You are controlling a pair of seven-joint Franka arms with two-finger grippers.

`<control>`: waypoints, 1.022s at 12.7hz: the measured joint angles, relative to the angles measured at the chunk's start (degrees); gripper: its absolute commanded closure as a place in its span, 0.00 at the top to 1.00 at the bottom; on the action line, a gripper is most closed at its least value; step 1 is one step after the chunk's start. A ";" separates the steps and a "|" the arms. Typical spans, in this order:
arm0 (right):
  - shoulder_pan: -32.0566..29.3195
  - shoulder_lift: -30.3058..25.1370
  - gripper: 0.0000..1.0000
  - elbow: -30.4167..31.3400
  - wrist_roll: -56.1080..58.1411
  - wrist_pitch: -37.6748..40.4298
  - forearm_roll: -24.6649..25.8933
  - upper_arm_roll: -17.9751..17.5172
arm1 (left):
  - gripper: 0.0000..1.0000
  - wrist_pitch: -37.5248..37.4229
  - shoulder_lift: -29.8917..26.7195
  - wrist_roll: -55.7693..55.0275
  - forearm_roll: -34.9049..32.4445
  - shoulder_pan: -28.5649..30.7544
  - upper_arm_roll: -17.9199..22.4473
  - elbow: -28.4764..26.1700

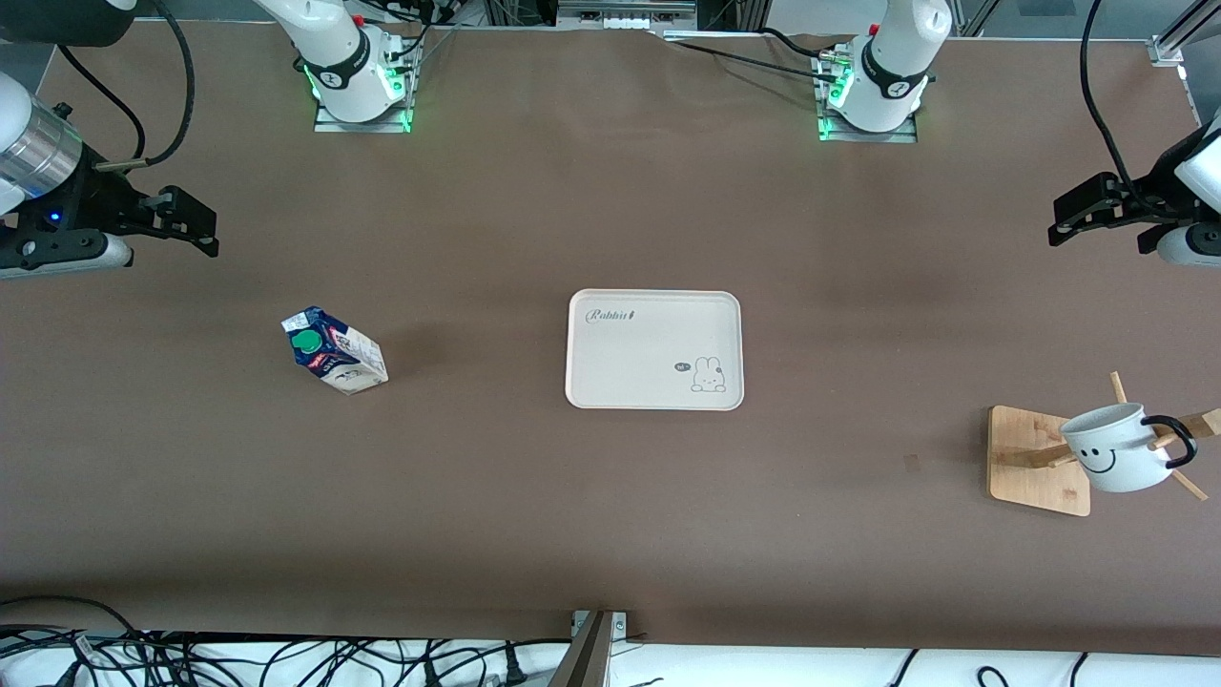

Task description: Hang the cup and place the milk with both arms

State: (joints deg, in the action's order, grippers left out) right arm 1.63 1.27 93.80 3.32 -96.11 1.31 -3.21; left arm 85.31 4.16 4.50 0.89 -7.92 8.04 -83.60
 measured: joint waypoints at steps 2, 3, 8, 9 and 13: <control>0.00 0.00 1.00 0.00 0.00 0.00 0.00 0.00 | 1.00 0.00 0.00 0.63 0.00 0.00 -0.02 0.00; 0.00 0.00 1.00 0.00 0.00 0.00 0.00 0.00 | 1.00 0.00 0.00 1.31 0.00 0.01 0.00 0.00; -0.01 0.00 1.00 0.00 0.00 0.00 0.00 0.00 | 1.00 0.14 0.64 2.28 0.05 5.88 0.23 -0.34; -0.01 0.00 1.00 0.00 0.00 0.00 0.00 0.00 | 1.00 0.34 0.87 2.78 0.05 7.05 0.25 -0.36; -0.01 0.00 1.00 0.00 0.00 0.00 0.00 0.00 | 1.00 0.69 1.05 2.79 0.05 7.09 -0.36 -0.35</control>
State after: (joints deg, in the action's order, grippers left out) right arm 1.62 1.27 93.81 3.32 -96.11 1.31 -3.21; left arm 85.99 5.21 7.29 0.94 -0.83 7.68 -83.95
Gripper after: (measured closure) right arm 0.000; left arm 0.000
